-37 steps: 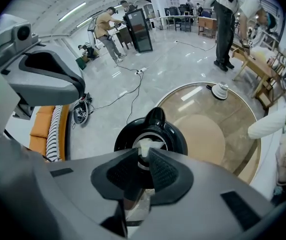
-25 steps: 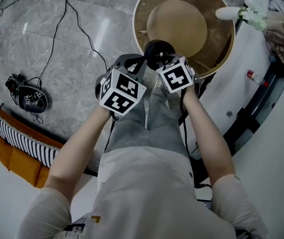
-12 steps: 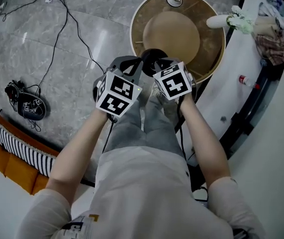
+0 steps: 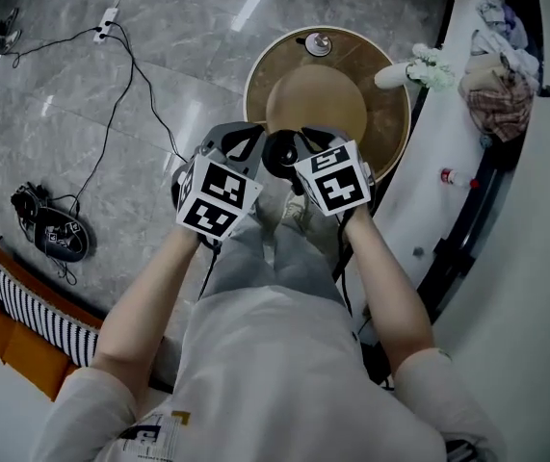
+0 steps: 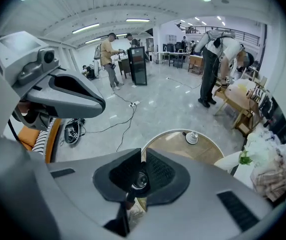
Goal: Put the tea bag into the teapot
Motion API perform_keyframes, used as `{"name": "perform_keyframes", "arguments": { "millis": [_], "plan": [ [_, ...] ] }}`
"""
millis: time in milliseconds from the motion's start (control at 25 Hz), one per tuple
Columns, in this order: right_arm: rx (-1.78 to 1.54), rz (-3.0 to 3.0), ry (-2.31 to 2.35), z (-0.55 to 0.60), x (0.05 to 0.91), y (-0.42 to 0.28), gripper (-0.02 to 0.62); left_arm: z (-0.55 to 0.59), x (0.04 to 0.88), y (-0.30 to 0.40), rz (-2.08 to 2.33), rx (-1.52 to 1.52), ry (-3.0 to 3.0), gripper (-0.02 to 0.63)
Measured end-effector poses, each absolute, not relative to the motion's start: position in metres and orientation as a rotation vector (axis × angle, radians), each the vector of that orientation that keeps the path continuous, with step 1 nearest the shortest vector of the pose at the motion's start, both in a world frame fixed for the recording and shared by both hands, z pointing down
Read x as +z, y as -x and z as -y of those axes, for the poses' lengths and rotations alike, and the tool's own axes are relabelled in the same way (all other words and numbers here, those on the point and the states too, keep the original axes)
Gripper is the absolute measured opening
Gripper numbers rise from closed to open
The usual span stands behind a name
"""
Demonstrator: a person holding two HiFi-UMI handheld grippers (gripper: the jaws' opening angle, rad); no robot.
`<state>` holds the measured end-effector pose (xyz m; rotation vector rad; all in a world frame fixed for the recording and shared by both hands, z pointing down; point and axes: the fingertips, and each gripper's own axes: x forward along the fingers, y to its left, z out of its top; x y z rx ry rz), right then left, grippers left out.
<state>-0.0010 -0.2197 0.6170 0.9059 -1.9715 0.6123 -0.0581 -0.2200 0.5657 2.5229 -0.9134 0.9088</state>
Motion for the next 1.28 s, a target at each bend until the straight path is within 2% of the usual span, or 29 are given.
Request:
{"name": "perform_keyframes", "arguments": {
  "millis": [840, 1280],
  "plan": [
    [0.277, 2.221, -1.282, 0.273, 0.357, -0.045, 0.018, 0.263, 0.353, 0.054, 1.155, 0.724, -2.818, 0.008],
    [-0.003, 2.392, -1.479, 0.253, 0.215, -0.073, 0.014, 0.251, 0.223, 0.046, 1.318, 0.450, -2.993, 0.008]
  ]
}}
